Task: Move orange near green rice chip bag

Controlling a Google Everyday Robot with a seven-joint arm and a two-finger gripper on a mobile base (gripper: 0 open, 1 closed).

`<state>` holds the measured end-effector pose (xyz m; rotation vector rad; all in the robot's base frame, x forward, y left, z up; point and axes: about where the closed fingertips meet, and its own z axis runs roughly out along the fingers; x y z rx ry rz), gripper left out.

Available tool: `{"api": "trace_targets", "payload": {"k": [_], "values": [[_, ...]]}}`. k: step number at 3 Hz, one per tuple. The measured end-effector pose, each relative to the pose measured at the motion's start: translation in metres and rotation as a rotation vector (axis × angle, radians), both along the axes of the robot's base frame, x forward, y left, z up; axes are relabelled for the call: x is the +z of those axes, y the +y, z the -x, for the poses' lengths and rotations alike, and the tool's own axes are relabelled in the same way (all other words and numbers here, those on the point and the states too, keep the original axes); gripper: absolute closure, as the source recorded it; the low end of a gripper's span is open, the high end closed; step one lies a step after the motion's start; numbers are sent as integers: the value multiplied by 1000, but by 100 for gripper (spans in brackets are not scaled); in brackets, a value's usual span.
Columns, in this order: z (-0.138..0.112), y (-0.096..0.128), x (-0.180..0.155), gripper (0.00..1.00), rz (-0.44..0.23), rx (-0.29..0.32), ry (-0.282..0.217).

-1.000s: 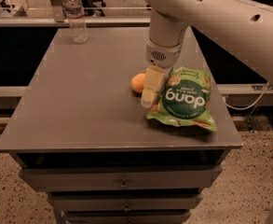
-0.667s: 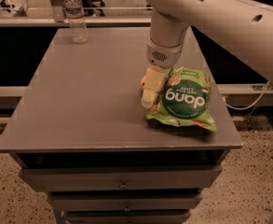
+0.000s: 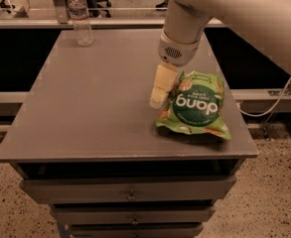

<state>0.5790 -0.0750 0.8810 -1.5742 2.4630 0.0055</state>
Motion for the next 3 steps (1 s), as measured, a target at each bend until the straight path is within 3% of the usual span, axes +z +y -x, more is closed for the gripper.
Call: {"api": "trace_targets", "payload": {"k": [2, 3], "values": [[1, -16, 20, 0, -242, 16, -140], [5, -41, 18, 0, -379, 13, -224]]}}
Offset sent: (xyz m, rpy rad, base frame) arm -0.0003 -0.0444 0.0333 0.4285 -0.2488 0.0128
